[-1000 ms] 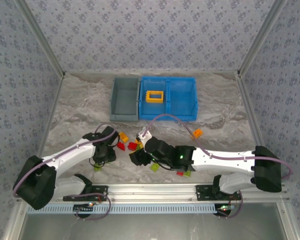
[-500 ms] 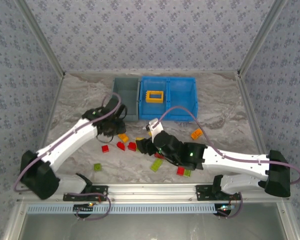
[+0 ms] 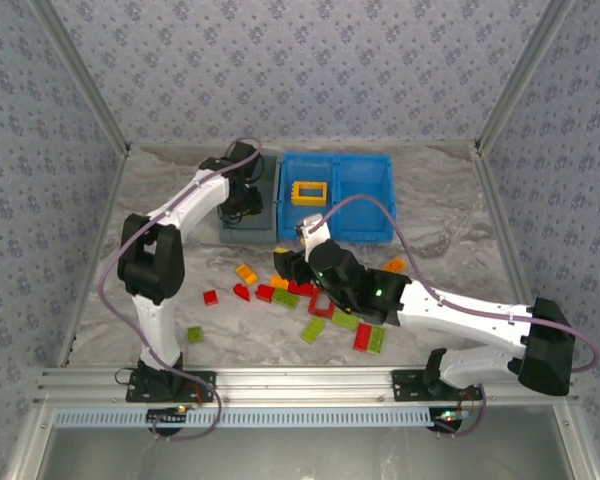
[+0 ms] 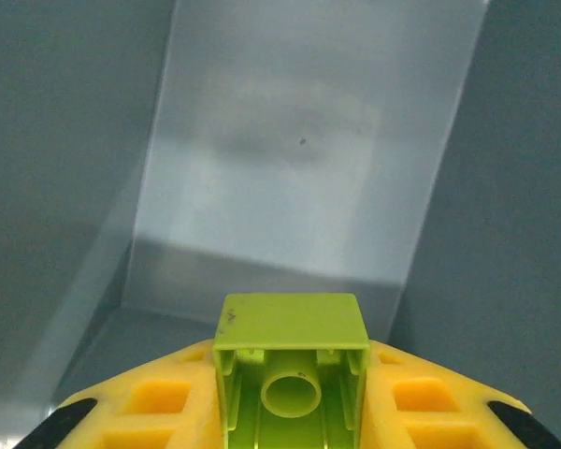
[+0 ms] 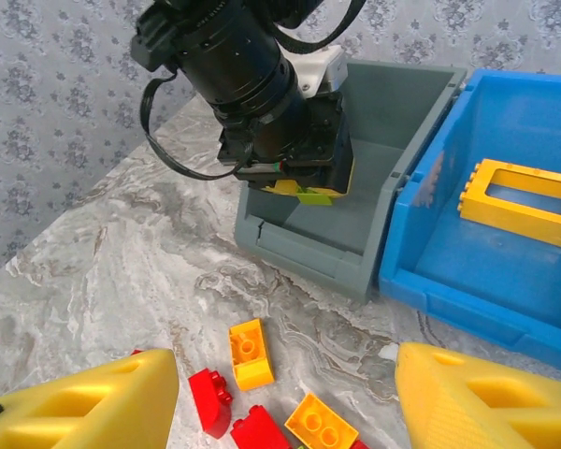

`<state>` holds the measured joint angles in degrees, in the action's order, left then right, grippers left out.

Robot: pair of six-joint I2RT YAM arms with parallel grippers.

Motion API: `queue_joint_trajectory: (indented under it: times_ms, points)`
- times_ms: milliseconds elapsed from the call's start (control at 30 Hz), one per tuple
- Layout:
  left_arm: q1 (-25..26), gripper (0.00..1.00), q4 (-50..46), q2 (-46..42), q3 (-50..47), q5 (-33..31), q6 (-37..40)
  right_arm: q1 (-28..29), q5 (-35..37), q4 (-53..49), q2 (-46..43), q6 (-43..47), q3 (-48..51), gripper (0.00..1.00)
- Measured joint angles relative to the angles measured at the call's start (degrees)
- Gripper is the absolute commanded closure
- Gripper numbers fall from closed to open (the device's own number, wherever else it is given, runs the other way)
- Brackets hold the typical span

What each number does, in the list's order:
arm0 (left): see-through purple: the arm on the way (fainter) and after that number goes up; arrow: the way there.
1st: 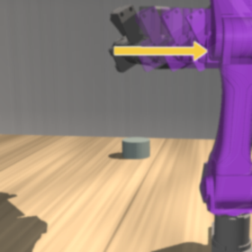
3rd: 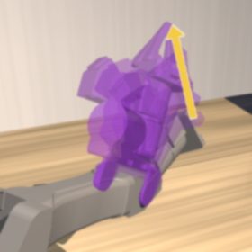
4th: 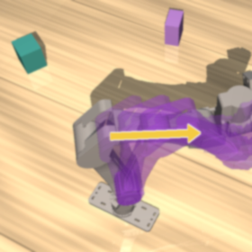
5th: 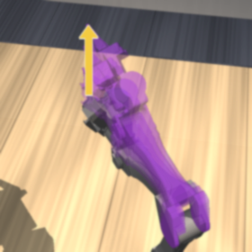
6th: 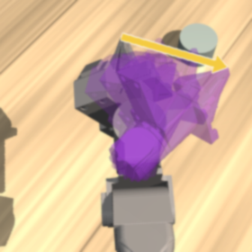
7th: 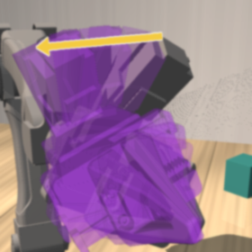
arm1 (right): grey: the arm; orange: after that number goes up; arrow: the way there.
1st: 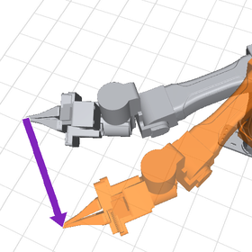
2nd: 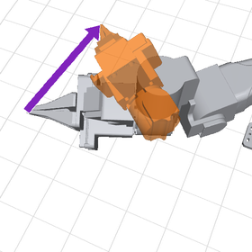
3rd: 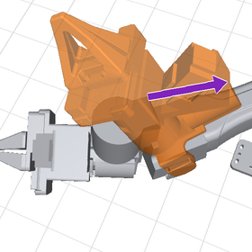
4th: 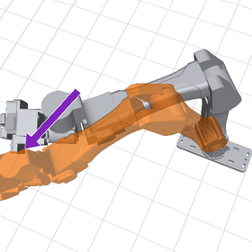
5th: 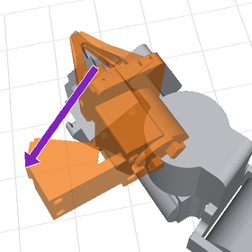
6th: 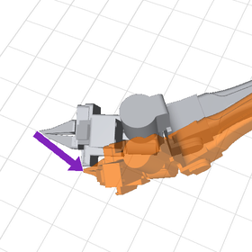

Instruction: Sort the legos into containers by color

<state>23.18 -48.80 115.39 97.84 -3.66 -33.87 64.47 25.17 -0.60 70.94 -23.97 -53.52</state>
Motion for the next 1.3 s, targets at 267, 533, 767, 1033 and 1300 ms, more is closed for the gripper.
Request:
queue_joint_trajectory:
  times_ms: [267,533,767,1033,1300]
  points:
    - [-0.3,0.56,-1.9,6.1,4.5,0.9,2.0,-1.2,0.2,-2.1,0.0,-2.3,0.1,0.35]
    - [-0.3,0.5,-2.7,5.8,4.5,1.1,2.4,-4.0,1.7,-14.2,0.0,-8.3,0.3,0.41]
    - [2.8,0.5,-2.6,-6.2,-0.3,-1.3,2.3,-4.2,0.0,-29.9,0.0,-13.8,0.5,0.5]
    - [19.9,0.51,2.0,-37.7,-23.3,-3.8,0.1,-2.3,-6.2,-34.9,4.6,-29.7,2.5,0.61]
    - [30.7,0.52,1.8,-55.6,-44.2,-4.5,-5.9,-2.1,-10.2,-32.1,16.8,-40.7,-1.3,0.65]
